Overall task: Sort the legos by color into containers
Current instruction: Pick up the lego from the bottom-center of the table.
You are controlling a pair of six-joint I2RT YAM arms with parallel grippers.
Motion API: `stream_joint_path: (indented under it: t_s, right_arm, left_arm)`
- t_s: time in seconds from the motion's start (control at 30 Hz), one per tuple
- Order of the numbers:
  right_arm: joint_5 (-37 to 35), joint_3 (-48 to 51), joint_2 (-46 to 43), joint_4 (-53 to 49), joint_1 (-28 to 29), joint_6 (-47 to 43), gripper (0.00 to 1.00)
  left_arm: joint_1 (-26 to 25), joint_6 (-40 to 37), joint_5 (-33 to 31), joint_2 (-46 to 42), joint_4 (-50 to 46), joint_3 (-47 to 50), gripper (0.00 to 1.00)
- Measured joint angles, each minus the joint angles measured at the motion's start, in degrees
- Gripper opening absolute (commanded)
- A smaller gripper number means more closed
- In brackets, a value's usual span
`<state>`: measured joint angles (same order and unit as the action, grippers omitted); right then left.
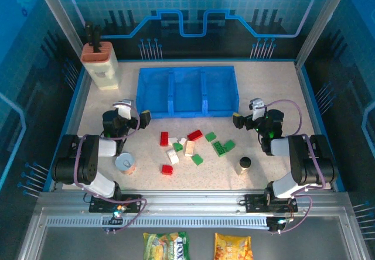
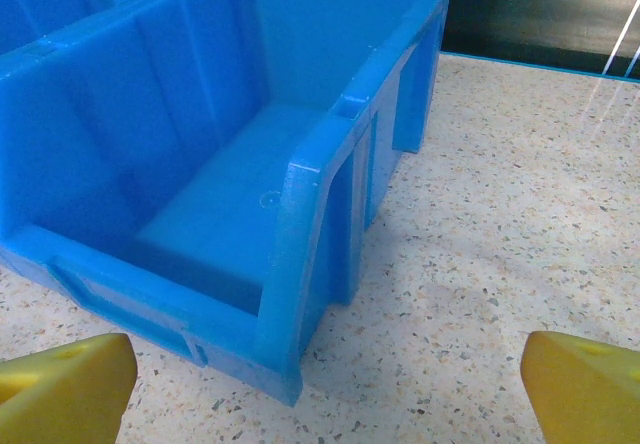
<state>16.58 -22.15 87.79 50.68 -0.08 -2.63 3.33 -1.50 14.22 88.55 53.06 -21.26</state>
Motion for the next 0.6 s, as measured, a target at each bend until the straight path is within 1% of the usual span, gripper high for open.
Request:
stream_joint_path:
  t_s: [0.27, 0.4, 0.6]
  right_arm:
    - [-0.07, 0.00, 0.00, 0.00, 0.00, 0.00, 1.00]
    - [-1.60, 0.42, -0.26, 0.04, 0.07, 0.00, 1.00]
    - [-4.20, 1.49, -4.22, -0.79, 0.17, 0.02, 1.00]
  left_arm:
    - [0.00, 0.00, -0.04, 0.00, 0.00, 0.00, 0.99]
    - [0.00, 0.02, -1.18, -0.24, -0.15, 0.09, 0.99]
    - [-0.15, 0.07, -3.67, -4.94, -2.56, 0.20, 0.99]
